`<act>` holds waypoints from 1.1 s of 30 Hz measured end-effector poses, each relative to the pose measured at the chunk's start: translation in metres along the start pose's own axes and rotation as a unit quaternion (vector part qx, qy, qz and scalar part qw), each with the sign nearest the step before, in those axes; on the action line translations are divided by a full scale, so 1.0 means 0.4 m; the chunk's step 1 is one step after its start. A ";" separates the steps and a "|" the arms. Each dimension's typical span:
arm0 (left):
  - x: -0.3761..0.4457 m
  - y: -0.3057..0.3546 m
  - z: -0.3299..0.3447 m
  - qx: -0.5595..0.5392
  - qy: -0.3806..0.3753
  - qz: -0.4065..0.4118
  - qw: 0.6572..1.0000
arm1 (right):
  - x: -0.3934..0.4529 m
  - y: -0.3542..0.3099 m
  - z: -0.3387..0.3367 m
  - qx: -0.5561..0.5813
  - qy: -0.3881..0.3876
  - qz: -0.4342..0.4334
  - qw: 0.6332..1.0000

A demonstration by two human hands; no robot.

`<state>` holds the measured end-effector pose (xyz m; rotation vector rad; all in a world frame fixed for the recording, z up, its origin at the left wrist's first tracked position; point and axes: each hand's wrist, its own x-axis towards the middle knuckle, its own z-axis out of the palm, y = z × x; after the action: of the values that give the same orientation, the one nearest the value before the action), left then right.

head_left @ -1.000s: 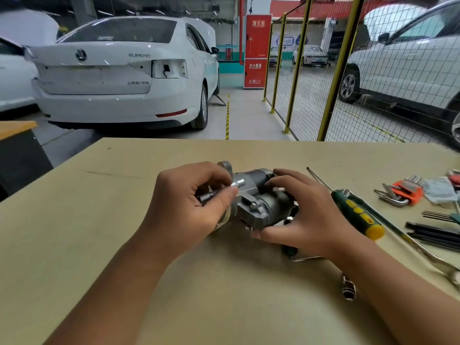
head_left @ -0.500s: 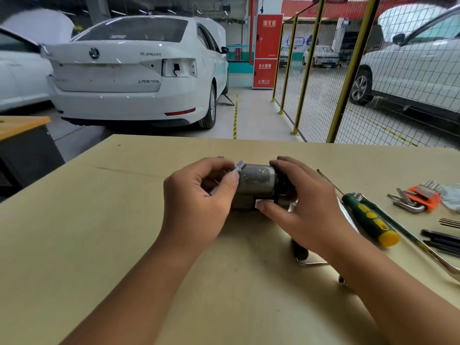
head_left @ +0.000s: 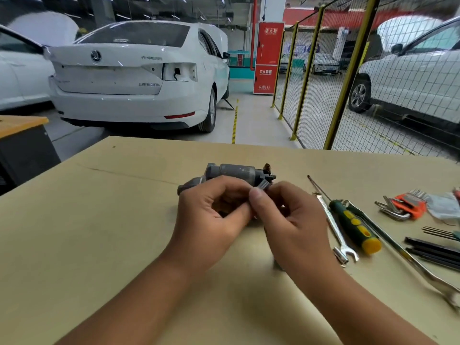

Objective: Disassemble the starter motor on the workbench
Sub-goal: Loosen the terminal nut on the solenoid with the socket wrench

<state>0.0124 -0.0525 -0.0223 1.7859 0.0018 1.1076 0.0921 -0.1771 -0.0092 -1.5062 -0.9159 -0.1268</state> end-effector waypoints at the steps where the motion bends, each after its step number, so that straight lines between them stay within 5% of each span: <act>1: 0.002 -0.001 0.003 -0.009 -0.012 -0.005 1.000 | -0.001 0.005 0.005 0.013 0.021 0.015 1.000; 7: 0.002 0.006 0.015 0.031 -0.066 0.054 0.996 | 0.009 0.008 0.002 0.092 0.033 0.086 0.991; 11: 0.040 0.015 0.002 0.299 0.034 0.215 0.929 | 0.056 0.022 -0.039 0.078 0.114 0.120 0.983; 15: 0.108 0.014 -0.014 0.495 -0.105 0.030 0.862 | 0.091 0.088 -0.108 -0.118 0.053 0.129 0.983; 17: 0.135 -0.008 -0.015 0.536 -0.169 0.007 0.827 | 0.091 0.118 -0.119 -0.179 0.019 0.162 0.970; 20: 0.172 -0.028 -0.031 0.499 -0.190 0.050 0.844 | 0.088 0.134 -0.117 -0.140 -0.015 0.186 0.972; 23: 0.184 -0.051 -0.077 0.457 -0.217 0.081 0.859 | 0.080 0.136 -0.111 -0.179 -0.050 0.105 0.977; 33: 0.164 -0.062 -0.155 0.330 -0.238 0.039 0.913 | 0.063 0.115 -0.089 -0.143 -0.115 0.040 0.982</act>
<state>0.0199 0.0354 0.0094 2.6554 0.0128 0.7327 0.1521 -0.1910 -0.0244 -1.8504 -1.0513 -0.0246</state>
